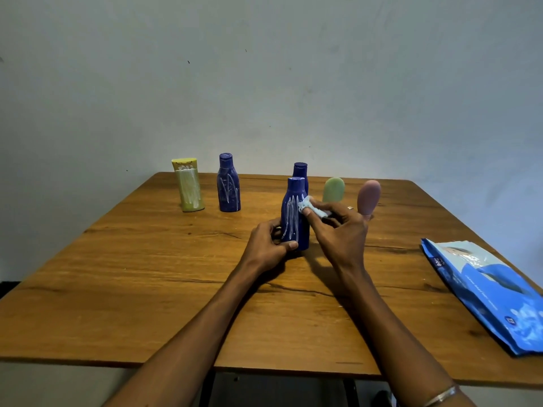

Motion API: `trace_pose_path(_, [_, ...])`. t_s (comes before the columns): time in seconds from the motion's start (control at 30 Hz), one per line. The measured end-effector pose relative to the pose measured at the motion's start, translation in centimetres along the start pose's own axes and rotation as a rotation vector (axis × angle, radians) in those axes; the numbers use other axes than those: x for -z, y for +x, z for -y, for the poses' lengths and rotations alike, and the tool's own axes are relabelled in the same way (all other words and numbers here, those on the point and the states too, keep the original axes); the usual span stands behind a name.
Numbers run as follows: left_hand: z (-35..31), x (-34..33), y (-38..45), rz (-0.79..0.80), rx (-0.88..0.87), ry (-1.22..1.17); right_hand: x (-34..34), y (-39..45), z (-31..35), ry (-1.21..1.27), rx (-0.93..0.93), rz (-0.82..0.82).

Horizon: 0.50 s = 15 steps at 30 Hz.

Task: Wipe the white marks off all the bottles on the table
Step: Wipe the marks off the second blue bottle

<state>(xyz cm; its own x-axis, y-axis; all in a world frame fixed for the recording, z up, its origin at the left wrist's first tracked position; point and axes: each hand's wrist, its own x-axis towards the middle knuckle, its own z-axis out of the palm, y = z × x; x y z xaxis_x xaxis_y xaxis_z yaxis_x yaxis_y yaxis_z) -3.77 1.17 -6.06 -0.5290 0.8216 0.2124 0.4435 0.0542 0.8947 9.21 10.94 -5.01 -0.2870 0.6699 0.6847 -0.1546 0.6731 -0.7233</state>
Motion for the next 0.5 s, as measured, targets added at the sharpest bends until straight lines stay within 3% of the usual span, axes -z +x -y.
trace_pose_path(0.13, [0.3, 0.3, 0.2, -0.039, 0.003, -0.029, 0.5, -0.3, -0.6, -0.081, -0.130, 0.213])
trace_pose_path(0.2, [0.2, 0.3, 0.2, -0.039, -0.002, -0.026, 0.6, -0.4, -0.7, -0.115, -0.155, 0.242])
trace_pose_path(0.5, [-0.5, 0.0, -0.5, -0.027, 0.013, 0.003, -0.3, 0.9, 1.4, -0.094, -0.026, 0.023])
